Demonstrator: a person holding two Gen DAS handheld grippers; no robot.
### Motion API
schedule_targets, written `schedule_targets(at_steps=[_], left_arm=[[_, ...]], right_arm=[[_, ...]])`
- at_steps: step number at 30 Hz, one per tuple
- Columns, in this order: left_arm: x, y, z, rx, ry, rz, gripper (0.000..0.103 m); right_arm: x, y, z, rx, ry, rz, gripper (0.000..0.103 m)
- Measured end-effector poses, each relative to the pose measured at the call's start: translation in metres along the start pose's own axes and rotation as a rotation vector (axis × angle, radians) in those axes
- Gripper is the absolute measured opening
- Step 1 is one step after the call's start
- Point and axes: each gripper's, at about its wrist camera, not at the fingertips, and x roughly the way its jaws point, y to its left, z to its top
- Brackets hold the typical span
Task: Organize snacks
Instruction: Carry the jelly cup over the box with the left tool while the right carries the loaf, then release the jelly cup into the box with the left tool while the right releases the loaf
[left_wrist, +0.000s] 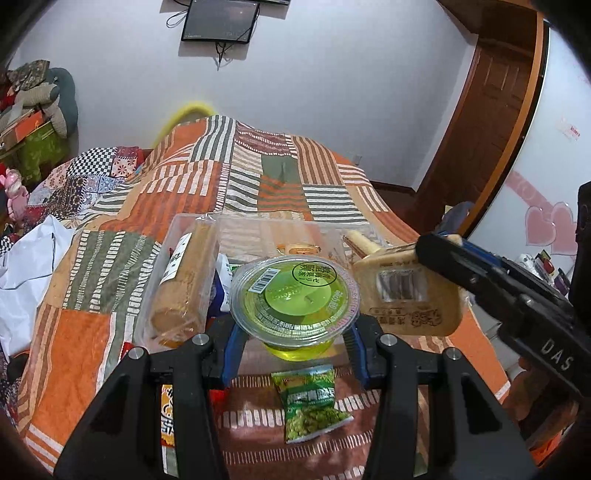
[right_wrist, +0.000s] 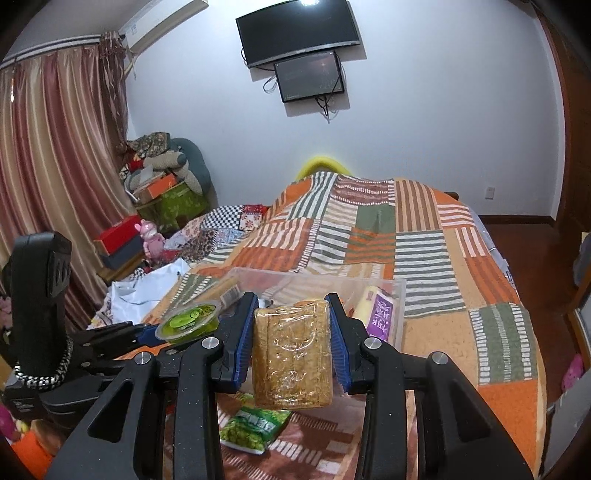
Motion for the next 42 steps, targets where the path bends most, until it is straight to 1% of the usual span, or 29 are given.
schedule_targets(at_steps=[2,8,13,15,17,20,25,30,33,36,42], left_arm=[[0.005,0.0,0.001,0.003,0.006,0.004,0.047],[0.02,0.0,0.001,0.007,0.034,0.019,0.047],[0.032,0.0,0.002,0.007,0.054,0.032,0.047],[0.037,-0.001,0.002,0.007,0.065,0.024,0.047],[0.042,-0.001,0.003,0.009,0.072,0.032,0.047],[0.048,0.0,0.003,0.009,0.087,0.045,0.047],[0.052,0.002,-0.002,-0.007,0.119,0.015,0.048],[0.045,-0.005,-0.007,0.021,0.116,0.017,0.048],[0.037,-0.006,-0.008,0.019,0.107,0.007,0.048],[0.029,-0.007,-0.008,0.017,0.098,0.0,0.049],[-0.002,-0.011,-0.006,0.045,0.029,0.02,0.051]], right_arm=[[0.007,-0.004,-0.001,0.013,0.018,0.009,0.034],[0.02,-0.014,-0.005,0.042,0.048,-0.001,0.034],[0.017,-0.012,-0.005,0.025,0.04,0.004,0.034],[0.017,-0.01,-0.005,0.004,0.034,-0.01,0.034],[0.017,-0.007,-0.006,-0.02,0.027,-0.032,0.034],[0.017,-0.007,-0.006,-0.027,0.027,-0.037,0.034],[0.013,-0.007,-0.003,-0.039,0.022,-0.064,0.035],[0.007,-0.006,-0.002,-0.046,0.024,-0.062,0.039],[0.003,-0.004,-0.003,-0.055,0.014,-0.076,0.043],[-0.002,-0.005,-0.003,-0.045,0.013,-0.072,0.044],[-0.015,-0.006,-0.004,-0.016,0.005,-0.05,0.047]])
